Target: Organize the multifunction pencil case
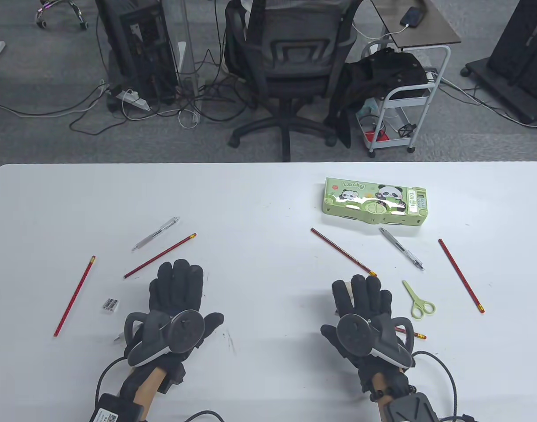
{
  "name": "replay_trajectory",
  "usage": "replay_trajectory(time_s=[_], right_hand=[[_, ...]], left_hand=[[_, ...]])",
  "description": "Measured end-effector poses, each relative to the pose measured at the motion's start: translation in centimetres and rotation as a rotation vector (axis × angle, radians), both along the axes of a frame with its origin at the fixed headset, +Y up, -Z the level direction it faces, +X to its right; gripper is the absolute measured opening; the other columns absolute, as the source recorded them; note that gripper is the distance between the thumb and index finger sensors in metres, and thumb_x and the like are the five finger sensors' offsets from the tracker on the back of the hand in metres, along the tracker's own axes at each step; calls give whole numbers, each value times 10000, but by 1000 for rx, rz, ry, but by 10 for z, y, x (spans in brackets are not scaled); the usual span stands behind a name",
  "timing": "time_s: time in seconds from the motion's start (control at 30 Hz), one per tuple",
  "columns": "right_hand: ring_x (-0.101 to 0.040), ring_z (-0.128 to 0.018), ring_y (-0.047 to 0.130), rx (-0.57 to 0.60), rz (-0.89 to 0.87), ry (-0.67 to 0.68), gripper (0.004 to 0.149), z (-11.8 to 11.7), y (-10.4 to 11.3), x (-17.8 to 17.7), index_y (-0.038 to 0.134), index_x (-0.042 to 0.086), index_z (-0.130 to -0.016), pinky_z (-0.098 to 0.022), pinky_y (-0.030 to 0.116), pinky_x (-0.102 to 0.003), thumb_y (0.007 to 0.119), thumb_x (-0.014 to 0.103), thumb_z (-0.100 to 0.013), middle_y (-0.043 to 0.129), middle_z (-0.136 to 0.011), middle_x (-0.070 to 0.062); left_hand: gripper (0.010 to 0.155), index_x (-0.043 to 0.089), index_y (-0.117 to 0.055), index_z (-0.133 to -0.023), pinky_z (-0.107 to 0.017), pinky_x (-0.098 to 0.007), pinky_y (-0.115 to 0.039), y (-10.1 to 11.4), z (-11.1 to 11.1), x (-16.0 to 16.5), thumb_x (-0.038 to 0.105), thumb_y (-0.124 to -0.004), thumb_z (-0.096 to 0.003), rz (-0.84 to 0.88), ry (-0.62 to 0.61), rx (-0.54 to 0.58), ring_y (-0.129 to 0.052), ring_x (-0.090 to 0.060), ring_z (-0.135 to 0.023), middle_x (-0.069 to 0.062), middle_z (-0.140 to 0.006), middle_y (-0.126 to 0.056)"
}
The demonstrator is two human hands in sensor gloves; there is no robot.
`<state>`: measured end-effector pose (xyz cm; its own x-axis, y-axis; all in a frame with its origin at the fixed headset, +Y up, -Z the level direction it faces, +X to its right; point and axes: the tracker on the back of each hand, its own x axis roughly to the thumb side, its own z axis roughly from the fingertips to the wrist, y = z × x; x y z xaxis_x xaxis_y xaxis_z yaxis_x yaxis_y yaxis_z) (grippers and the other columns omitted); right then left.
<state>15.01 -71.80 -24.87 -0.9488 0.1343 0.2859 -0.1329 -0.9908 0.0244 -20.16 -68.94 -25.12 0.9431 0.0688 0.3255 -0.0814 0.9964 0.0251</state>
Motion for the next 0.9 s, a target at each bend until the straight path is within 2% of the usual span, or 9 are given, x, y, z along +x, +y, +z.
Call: replay_trajectory(time_s=[0.3,0.63,0.8,0.9], right_hand=[[-691,-951,189,-30,3,-7,922,-2,-3,2,228,39,-1133,-648,303,-767,699,530,-512,158,-1080,-416],[-692,-951,189,-32,-42,-48,920,-8,4,10,231,38,-1135,-649,308,-769,700,527,-514,166,-1082,-417],[-693,-953,179,-86,-19,-82,923,-25,12,18,223,43,-1136,-654,307,-768,702,528,-514,160,-1083,-417],[-687,-963,188,-127,-27,-138,938,-51,22,30,214,44,-1136,-661,310,-767,716,528,-508,150,-1085,-414]], left_hand=[[981,52,-68,-1122,-703,-775,-332,2,0,-3,592,-615,-512,0,14,11,-188,-668,-1054,-345,-1201,-131],[981,53,-68,-1123,-703,-774,-334,5,-2,-10,593,-614,-512,30,33,13,-191,-667,-1055,-345,-1202,-130],[980,53,-70,-1123,-703,-774,-334,6,-2,-11,593,-615,-513,30,41,10,-193,-666,-1056,-343,-1203,-133],[981,53,-70,-1123,-704,-774,-333,7,-2,-12,593,-615,-512,29,46,10,-193,-667,-1056,-344,-1203,-133]])
